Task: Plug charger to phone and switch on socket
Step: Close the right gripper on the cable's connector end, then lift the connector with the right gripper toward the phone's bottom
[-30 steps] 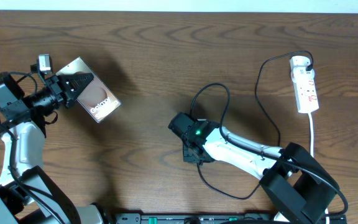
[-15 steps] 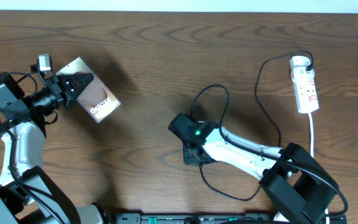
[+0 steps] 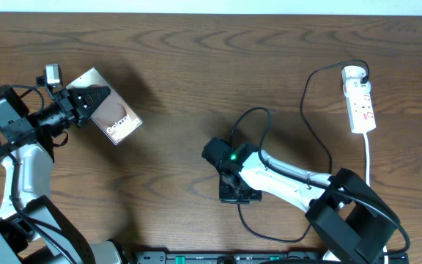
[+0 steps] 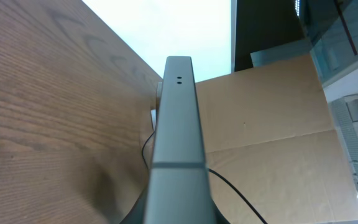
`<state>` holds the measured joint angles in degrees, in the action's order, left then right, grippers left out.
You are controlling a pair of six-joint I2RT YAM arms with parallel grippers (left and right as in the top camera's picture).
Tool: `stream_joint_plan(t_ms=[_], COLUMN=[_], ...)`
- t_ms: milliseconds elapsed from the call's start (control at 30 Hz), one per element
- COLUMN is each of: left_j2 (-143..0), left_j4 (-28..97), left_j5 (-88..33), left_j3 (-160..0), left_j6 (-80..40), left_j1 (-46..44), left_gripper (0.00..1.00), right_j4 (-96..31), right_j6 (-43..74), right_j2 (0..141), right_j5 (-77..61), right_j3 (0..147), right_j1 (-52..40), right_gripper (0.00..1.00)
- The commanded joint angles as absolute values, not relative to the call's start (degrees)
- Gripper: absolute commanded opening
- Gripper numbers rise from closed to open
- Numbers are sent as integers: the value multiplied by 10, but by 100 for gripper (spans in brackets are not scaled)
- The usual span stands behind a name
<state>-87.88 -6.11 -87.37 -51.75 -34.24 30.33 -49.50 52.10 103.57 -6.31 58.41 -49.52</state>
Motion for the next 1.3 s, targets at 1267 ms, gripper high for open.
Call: stream_joint_plan(t_ms=[1267], left_j2=[-872], left_j4=[-61], left_j5=[-901], left_j3=[-514], left_j6=[-334], left_j1=[305], left_gripper=[7], right_j4=[-509], right_j6=[-23], right_j2=[1025], right_j5=[-720], right_j3=[758], right_j1=[-216], right_gripper=[1])
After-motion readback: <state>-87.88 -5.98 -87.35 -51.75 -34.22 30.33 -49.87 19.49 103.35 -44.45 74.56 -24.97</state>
